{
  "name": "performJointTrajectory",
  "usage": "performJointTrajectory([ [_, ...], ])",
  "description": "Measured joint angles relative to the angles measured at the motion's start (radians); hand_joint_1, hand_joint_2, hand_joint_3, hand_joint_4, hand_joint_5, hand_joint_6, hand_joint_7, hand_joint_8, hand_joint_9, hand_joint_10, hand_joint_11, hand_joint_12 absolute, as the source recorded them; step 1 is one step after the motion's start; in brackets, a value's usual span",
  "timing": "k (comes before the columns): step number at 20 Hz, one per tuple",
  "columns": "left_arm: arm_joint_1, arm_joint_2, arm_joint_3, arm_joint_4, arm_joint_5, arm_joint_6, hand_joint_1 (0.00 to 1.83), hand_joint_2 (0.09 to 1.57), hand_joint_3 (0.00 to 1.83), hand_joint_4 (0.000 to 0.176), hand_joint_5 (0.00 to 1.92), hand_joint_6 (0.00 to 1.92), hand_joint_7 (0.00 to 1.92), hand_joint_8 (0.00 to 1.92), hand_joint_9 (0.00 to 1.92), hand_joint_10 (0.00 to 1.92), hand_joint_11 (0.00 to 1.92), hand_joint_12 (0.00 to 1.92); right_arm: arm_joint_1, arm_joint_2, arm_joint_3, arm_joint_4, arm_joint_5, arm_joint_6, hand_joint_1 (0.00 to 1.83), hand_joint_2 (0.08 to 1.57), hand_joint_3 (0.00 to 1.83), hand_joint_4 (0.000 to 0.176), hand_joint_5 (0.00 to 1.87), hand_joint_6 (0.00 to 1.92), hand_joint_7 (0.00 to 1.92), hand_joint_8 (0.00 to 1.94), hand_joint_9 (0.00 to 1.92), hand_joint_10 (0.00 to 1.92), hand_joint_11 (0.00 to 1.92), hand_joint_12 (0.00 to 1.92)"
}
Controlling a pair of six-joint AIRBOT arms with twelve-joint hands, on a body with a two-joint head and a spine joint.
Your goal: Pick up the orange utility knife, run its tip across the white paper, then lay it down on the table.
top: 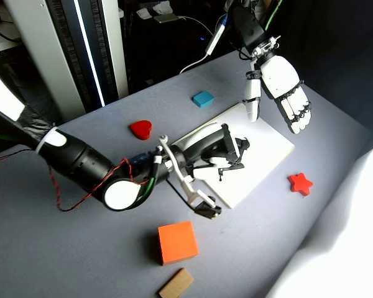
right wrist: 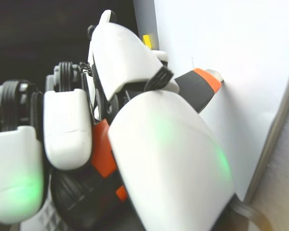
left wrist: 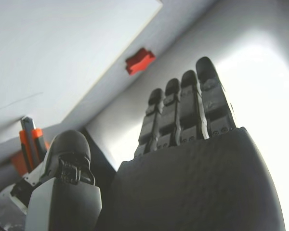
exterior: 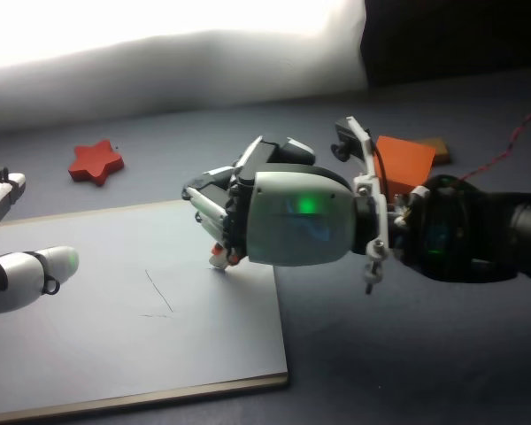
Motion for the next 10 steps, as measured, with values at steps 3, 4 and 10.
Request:
performJointTrajectory([
  [3, 0.0, 0.0, -0.001, -0.001, -0.001, 0.0, 0.0, 1.27, 0.0, 0.0, 0.0, 0.0, 0.01, 0.0, 0.0, 0.0, 0.0, 0.17, -0.001, 0.028, -0.026, -0.01, -0.006, 0.005, 1.47, 1.49, 0.0, 0.176, 1.57, 1.92, 1.89, 1.94, 1.92, 1.92, 1.92, 1.92],
  [4, 0.0, 0.0, -0.001, -0.001, 0.0, 0.0, 0.0, 1.26, 0.0, 0.0, 0.0, 0.0, 0.0, 0.0, 0.0, 0.0, 0.0, 0.15, -0.001, 0.031, -0.027, -0.01, -0.006, 0.012, 1.48, 1.49, 0.0, 0.176, 1.58, 1.92, 1.89, 1.94, 1.92, 1.92, 1.92, 1.92],
  [10, -0.042, -0.03, -0.049, 0.01, -0.004, 0.031, 0.0, 1.26, 0.0, 0.0, 0.0, 0.0, 0.02, 0.0, 0.02, 0.0, 0.0, 0.2, 0.038, 0.082, -0.134, 0.096, -0.056, 0.041, 1.46, 1.5, 0.0, 0.176, 1.55, 1.92, 1.86, 1.94, 1.92, 1.92, 1.92, 1.92],
])
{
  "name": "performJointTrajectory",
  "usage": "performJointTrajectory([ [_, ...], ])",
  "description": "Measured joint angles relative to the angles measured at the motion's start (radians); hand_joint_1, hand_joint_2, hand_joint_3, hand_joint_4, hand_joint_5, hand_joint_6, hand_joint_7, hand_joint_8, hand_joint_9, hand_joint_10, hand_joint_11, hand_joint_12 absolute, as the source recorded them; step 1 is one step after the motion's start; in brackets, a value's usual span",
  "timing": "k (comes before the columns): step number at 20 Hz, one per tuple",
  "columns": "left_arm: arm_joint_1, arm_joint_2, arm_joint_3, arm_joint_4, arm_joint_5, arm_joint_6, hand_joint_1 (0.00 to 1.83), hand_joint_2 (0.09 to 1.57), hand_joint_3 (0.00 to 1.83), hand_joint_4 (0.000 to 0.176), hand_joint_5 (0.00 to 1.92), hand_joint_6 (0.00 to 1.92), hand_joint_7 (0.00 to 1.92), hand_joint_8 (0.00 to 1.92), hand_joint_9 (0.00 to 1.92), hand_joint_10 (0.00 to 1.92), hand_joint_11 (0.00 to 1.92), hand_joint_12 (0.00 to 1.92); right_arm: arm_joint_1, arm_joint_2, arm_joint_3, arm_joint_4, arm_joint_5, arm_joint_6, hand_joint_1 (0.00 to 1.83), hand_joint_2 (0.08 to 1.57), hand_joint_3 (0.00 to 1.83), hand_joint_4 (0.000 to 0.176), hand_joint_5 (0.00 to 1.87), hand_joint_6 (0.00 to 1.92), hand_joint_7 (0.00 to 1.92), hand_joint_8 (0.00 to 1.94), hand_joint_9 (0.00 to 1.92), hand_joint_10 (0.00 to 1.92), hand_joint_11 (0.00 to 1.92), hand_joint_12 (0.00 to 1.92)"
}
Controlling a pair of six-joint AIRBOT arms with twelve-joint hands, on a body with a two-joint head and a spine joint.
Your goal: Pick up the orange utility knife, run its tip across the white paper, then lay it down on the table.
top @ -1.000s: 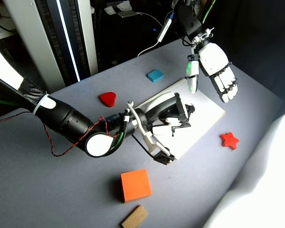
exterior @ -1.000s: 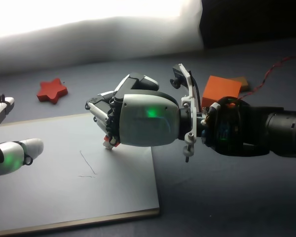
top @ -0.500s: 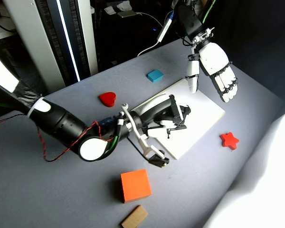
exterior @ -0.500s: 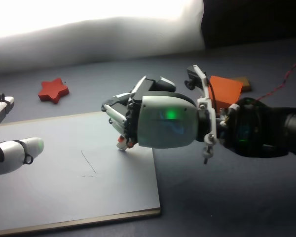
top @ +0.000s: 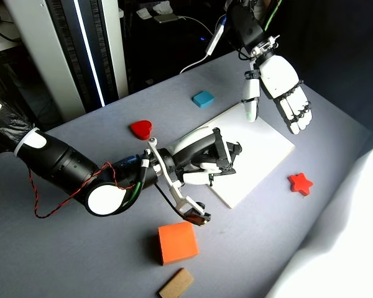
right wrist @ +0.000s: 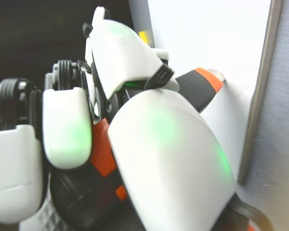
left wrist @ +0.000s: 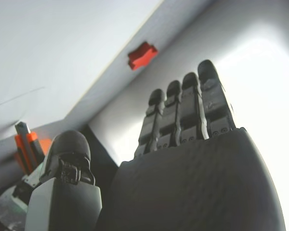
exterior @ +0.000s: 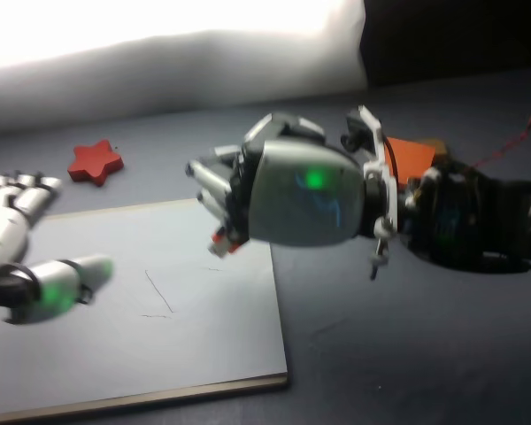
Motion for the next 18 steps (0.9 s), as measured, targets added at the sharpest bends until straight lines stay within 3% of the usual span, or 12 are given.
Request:
performJointTrajectory([
  [2, -0.018, -0.017, -0.024, -0.001, 0.006, 0.015, 0.0, 1.26, 0.0, 0.0, 0.0, 0.0, 0.03, 0.0, 0.03, 0.01, 0.0, 0.24, 0.021, 0.056, -0.1, 0.087, -0.022, 0.001, 1.45, 1.5, 0.0, 0.176, 1.52, 1.92, 1.85, 1.94, 1.92, 1.92, 1.92, 1.92],
  [3, -0.033, -0.02, -0.042, 0.002, 0.008, 0.031, 0.0, 1.26, 0.0, 0.0, 0.0, 0.0, 0.02, 0.0, 0.03, 0.0, 0.0, 0.24, 0.021, 0.113, -0.205, 0.213, -0.071, 0.001, 1.45, 1.51, 0.0, 0.176, 1.51, 1.92, 1.85, 1.94, 1.92, 1.92, 1.92, 1.92],
  [5, -0.052, -0.029, -0.059, 0.002, 0.0, 0.058, 0.0, 1.26, 0.0, 0.0, 0.0, 0.0, 0.02, 0.0, 0.03, 0.0, 0.0, 0.24, 0.014, 0.206, -0.364, 0.434, -0.224, 0.016, 1.47, 1.48, 0.0, 0.176, 1.55, 1.92, 1.86, 1.94, 1.92, 1.92, 1.92, 1.92],
  [10, -0.068, -0.06, -0.076, -0.002, 0.001, 0.068, 0.0, 1.27, 0.0, 0.0, 0.0, 0.0, 0.0, 0.0, 0.01, 0.0, 0.0, 0.19, -0.019, 0.372, -0.598, 0.902, -0.569, 0.01, 1.46, 1.49, 0.0, 0.176, 1.59, 1.92, 1.89, 1.94, 1.92, 1.92, 1.92, 1.92],
  [15, -0.079, -0.077, -0.088, -0.005, -0.004, 0.09, 0.0, 1.26, 0.0, 0.0, 0.0, 0.0, 0.03, 0.01, 0.02, 0.0, 0.0, 0.21, -0.019, 0.446, -0.683, 1.13, -0.738, 0.027, 1.47, 1.49, 0.0, 0.176, 1.55, 1.92, 1.87, 1.94, 1.92, 1.92, 1.92, 1.92],
  [18, -0.079, -0.077, -0.1, -0.003, -0.012, 0.093, 0.0, 1.26, 0.0, 0.0, 0.0, 0.0, 0.01, 0.0, 0.01, 0.0, 0.0, 0.18, -0.019, 0.476, -0.697, 1.206, -0.838, 0.034, 1.47, 1.48, 0.0, 0.176, 1.55, 1.92, 1.87, 1.94, 1.92, 1.92, 1.92, 1.92],
])
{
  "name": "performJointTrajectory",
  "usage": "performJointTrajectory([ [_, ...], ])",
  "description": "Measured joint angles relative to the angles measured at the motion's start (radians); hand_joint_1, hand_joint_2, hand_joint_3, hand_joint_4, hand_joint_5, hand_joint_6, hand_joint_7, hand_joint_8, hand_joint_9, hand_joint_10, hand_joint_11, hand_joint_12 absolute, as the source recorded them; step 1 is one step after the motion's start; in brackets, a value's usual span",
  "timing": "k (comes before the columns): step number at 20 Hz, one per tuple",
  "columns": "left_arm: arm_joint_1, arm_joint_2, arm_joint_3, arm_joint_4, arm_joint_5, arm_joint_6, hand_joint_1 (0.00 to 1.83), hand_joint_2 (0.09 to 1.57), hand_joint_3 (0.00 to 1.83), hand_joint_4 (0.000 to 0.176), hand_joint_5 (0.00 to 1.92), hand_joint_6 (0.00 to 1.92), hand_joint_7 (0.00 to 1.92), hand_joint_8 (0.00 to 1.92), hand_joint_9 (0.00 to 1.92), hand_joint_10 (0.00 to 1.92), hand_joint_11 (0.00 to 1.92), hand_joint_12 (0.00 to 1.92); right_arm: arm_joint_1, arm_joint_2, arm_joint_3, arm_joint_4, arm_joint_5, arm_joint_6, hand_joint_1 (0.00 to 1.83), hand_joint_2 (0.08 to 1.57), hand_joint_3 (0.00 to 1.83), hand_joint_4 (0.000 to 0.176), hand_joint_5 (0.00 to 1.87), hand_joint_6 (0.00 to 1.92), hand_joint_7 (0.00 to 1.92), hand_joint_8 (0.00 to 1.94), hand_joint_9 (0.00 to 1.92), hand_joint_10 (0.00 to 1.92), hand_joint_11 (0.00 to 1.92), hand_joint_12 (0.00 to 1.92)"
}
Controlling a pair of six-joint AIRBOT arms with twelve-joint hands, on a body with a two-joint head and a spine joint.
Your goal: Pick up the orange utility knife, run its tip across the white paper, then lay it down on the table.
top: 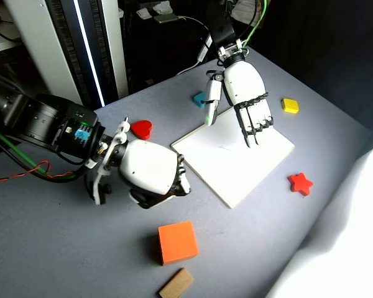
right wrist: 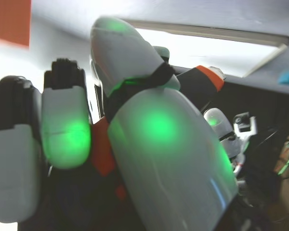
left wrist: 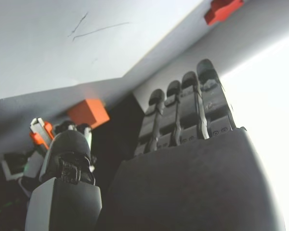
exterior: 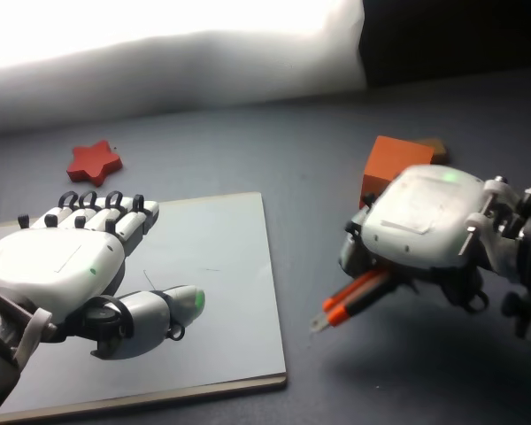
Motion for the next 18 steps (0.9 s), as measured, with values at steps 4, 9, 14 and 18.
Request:
performJointTrajectory([
  [4, 0.003, 0.0, -0.008, 0.0, -0.014, 0.001, 0.0, 1.26, 0.0, 0.0, 0.0, 0.0, 0.0, 0.0, 0.0, 0.0, 0.0, 0.12, -0.006, 0.007, 0.004, 0.0, -0.044, 0.024, 1.47, 1.49, 0.0, 0.176, 1.49, 1.92, 1.85, 1.94, 1.92, 1.92, 1.92, 1.92],
  [9, 0.01, 0.0, -0.008, -0.001, -0.029, 0.003, 0.0, 1.26, 0.0, 0.0, 0.0, 0.0, 0.01, 0.0, 0.01, 0.0, 0.0, 0.16, -0.008, 0.014, 0.004, -0.001, -0.049, 0.039, 1.2, 0.77, 1.16, 0.0, 0.83, 1.71, 0.98, 1.94, 1.63, 1.92, 1.66, 1.92],
  [14, 0.013, 0.0, -0.008, -0.002, -0.032, 0.003, 0.0, 1.25, 0.0, 0.0, 0.01, 0.0, 0.02, 0.0, 0.01, 0.0, 0.0, 0.17, -0.038, 0.02, 0.004, -0.063, -0.024, 0.047, 1.05, 1.16, 0.53, 0.0, 0.46, 1.72, 0.6, 1.94, 0.56, 1.92, 0.56, 1.92],
  [18, 0.013, 0.0, -0.008, -0.002, -0.032, 0.002, 0.0, 1.25, 0.0, 0.0, 0.0, 0.0, 0.01, 0.0, 0.0, 0.0, 0.0, 0.13, -0.044, 0.035, -0.014, -0.088, -0.017, 0.047, 0.9, 1.18, 0.22, 0.0, 0.02, 1.37, 0.04, 1.57, 0.04, 1.88, 0.05, 1.92],
])
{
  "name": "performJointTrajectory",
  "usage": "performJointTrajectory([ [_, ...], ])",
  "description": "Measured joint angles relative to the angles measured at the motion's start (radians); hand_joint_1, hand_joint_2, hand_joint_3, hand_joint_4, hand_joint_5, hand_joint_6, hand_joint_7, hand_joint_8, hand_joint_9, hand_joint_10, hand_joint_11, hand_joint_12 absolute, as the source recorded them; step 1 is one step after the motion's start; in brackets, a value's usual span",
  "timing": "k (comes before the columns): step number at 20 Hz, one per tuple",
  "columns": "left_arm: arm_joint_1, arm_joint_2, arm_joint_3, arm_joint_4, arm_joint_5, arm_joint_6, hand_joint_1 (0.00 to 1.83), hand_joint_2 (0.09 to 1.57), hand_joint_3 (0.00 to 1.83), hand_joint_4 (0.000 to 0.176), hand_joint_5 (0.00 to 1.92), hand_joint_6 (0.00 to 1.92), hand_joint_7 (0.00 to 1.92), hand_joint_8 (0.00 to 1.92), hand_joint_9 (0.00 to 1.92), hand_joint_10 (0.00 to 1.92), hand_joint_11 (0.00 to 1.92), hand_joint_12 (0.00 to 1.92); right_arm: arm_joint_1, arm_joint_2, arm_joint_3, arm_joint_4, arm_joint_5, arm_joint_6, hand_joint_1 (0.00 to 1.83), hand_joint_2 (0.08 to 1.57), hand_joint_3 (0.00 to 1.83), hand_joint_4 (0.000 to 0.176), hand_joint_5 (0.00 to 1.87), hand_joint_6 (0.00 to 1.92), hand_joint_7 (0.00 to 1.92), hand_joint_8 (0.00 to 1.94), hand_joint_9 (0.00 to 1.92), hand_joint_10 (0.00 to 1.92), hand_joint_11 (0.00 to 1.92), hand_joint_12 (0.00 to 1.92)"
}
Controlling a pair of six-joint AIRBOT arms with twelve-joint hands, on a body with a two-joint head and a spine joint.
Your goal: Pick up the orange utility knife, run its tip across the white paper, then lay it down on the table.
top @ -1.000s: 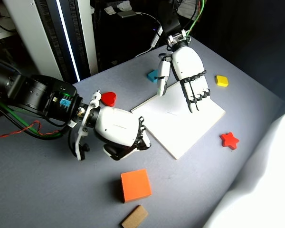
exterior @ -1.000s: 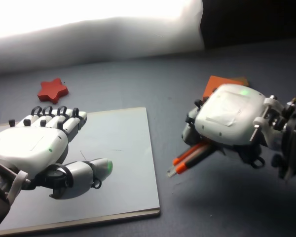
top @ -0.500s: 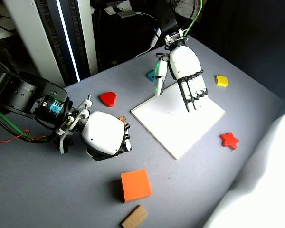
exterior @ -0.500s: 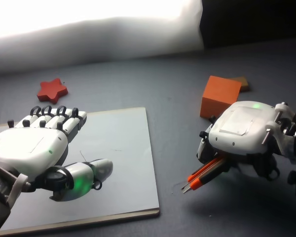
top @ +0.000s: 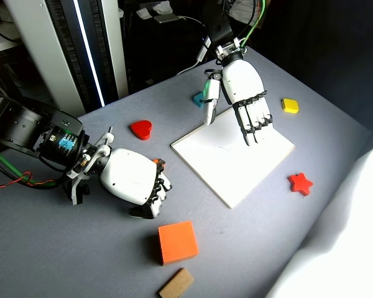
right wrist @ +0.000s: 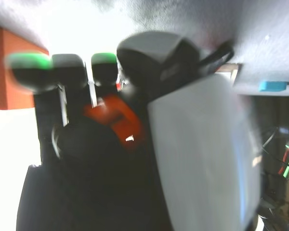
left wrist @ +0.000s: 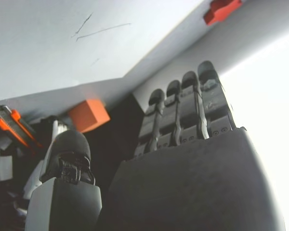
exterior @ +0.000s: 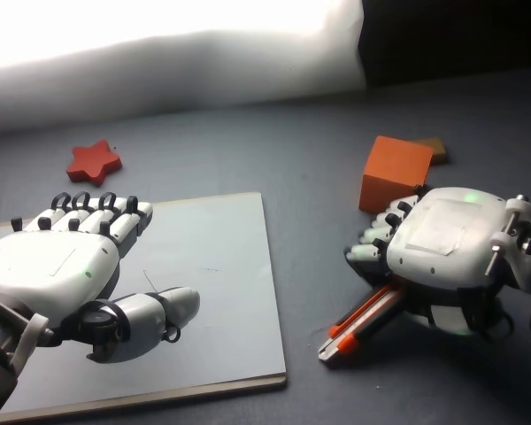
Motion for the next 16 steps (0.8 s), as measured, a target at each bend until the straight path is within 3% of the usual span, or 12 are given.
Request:
performJointTrajectory([
  [1, 0.0, 0.0, 0.0, 0.0, 0.0, 0.0, 0.0, 1.26, 0.0, 0.0, 0.0, 0.0, 0.01, 0.0, 0.0, 0.0, 0.0, 0.13, -0.009, 0.008, -0.005, -0.033, 0.013, 0.012, 0.73, 0.96, 0.52, 0.0, 0.0, 0.61, 0.0, 0.88, 0.0, 1.19, 0.0, 1.89],
  [2, 0.0, 0.0, 0.0, 0.0, 0.0, 0.0, 0.0, 1.26, 0.0, 0.0, 0.0, 0.0, 0.0, 0.0, 0.0, 0.0, 0.0, 0.11, -0.012, 0.015, -0.011, -0.04, 0.018, 0.016, 0.7, 0.86, 0.51, 0.0, 0.0, 0.18, 0.0, 0.43, 0.0, 0.62, 0.0, 1.49],
  [3, 0.0, 0.0, 0.0, 0.0, 0.0, 0.0, 0.0, 1.26, 0.0, 0.0, 0.0, 0.0, 0.0, 0.0, 0.0, 0.0, 0.0, 0.11, -0.017, 0.027, -0.021, -0.04, 0.018, 0.019, 0.7, 0.86, 0.51, 0.0, 0.0, 0.18, 0.0, 0.43, 0.0, 0.62, 0.0, 1.49],
  [4, -0.001, 0.0, 0.0, -0.002, 0.0, 0.0, 0.0, 1.26, 0.0, 0.0, 0.0, 0.0, 0.0, 0.0, 0.0, 0.0, 0.0, 0.1, -0.018, 0.044, -0.04, -0.04, 0.015, 0.021, 0.57, 0.84, 0.4, 0.0, 0.0, 0.01, 0.0, 0.04, 0.0, 0.06, 0.0, 0.27],
  [5, -0.007, 0.0, 0.0, -0.002, 0.001, 0.0, 0.0, 1.26, 0.0, 0.0, 0.0, 0.0, 0.01, 0.0, 0.0, 0.0, 0.0, 0.1, -0.017, 0.062, -0.06, -0.041, 0.018, 0.022, 0.51, 0.83, 0.38, 0.0, 0.0, 0.0, 0.0, 0.01, 0.0, 0.01, 0.0, 0.05],
  [8, -0.008, 0.0, 0.0, 0.003, -0.003, -0.001, 0.0, 1.26, 0.0, 0.0, 0.0, 0.0, 0.0, 0.0, 0.0, 0.0, 0.0, 0.07, -0.017, 0.108, -0.1, -0.043, 0.027, 0.048, 0.41, 0.82, 0.37, 0.0, 0.0, 0.0, 0.0, 0.0, 0.0, 0.0, 0.0, 0.0],
  [9, -0.008, 0.0, 0.0, -0.002, -0.003, 0.0, 0.0, 1.26, 0.0, 0.0, 0.0, 0.0, 0.0, 0.0, 0.0, 0.0, 0.0, 0.07, -0.016, 0.138, -0.122, -0.044, 0.027, 0.067, 0.35, 0.84, 0.37, 0.0, 0.0, 0.0, 0.0, 0.0, 0.0, 0.0, 0.0, 0.0],
  [11, -0.009, 0.0, 0.001, -0.002, -0.003, 0.0, 0.0, 1.27, 0.0, 0.0, 0.06, 0.01, 0.07, 0.01, 0.05, 0.01, 0.0, 0.28, -0.013, 0.192, -0.163, -0.046, 0.023, 0.11, 0.15, 1.01, 0.26, 0.0, 0.06, 0.04, 0.18, 0.08, 0.08, 0.09, 0.0, 0.0],
  [12, -0.013, 0.0, 0.001, -0.002, -0.003, -0.001, 0.0, 1.26, 0.0, 0.0, 0.11, 0.02, 0.14, 0.02, 0.12, 0.03, 0.0, 0.38, -0.01, 0.227, -0.185, -0.046, 0.015, 0.132, 0.08, 1.1, 0.14, 0.0, 0.06, 0.26, 0.24, 0.19, 0.02, 0.46, 0.0, 0.38],
  [14, -0.023, 0.0, 0.001, 0.0, -0.004, -0.008, 0.09, 1.26, 0.0, 0.0, 0.32, 0.03, 0.46, 0.03, 0.45, 0.07, 0.0, 1.04, -0.01, 0.279, -0.218, -0.046, -0.008, 0.158, 0.1, 1.19, 0.07, 0.0, 0.02, 1.05, 0.28, 0.88, 0.05, 1.23, 0.0, 1.53],
  [15, -0.024, 0.0, 0.001, 0.003, -0.007, -0.011, 0.14, 1.25, 0.0, 0.0, 0.41, 0.04, 0.56, 0.03, 0.55, 0.09, 0.0, 1.26, -0.01, 0.312, -0.239, -0.047, -0.024, 0.179, 0.1, 1.2, 0.07, 0.0, 0.06, 1.22, 0.3, 1.09, 0.13, 1.41, 0.0, 1.81],
  [16, -0.031, 0.0, 0.001, -0.003, -0.005, -0.012, 0.17, 1.26, 0.0, 0.0, 0.53, 0.06, 0.7, 0.06, 0.67, 0.14, 0.09, 1.4, -0.01, 0.344, -0.26, -0.046, -0.035, 0.214, 0.18, 1.21, 0.06, 0.0, 0.23, 1.31, 0.44, 1.25, 0.34, 1.61, 0.06, 1.9],
])
